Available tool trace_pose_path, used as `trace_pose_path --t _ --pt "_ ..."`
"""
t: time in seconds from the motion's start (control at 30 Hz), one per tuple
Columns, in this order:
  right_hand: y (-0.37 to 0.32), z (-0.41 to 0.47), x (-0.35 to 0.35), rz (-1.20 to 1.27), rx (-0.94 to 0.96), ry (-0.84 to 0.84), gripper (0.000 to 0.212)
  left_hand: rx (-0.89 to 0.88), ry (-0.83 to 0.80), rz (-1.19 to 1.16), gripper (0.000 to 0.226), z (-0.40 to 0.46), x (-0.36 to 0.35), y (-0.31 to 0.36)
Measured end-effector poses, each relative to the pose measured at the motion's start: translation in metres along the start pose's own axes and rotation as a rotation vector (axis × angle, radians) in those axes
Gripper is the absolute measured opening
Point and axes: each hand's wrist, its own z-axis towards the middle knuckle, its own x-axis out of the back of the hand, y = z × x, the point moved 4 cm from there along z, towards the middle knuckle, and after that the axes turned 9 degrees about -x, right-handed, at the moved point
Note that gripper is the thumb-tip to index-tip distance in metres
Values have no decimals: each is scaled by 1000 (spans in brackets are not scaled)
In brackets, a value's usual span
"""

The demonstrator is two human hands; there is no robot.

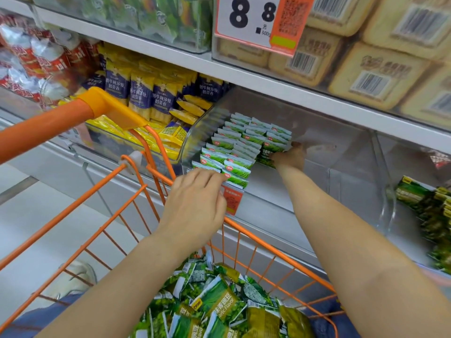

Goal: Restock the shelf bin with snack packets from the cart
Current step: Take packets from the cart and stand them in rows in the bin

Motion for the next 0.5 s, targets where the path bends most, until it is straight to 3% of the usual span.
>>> trace_pose_path --t 0.1,0.17,0.3,0.37,0.43,0.5 --pt "-1 0 2 65 -93 -63 82 -10 -28 -24 47 0 0 -1" --pt "-4 -4 14 85 -113 -42 80 -28 -69 -52 44 0 5 -1" --pt "-16 -62 57 402 165 16 41 -49 3 -97 32 3 40 0" --pt "-13 -112 73 507 346 -65 31 25 36 -173 22 5 61 0" --pt "-7 -158 72 428 534 -246 32 54 -114 -198 23 4 66 4" --pt "7 -191 64 202 665 -355 29 -18 -412 -123 26 -3 53 11"
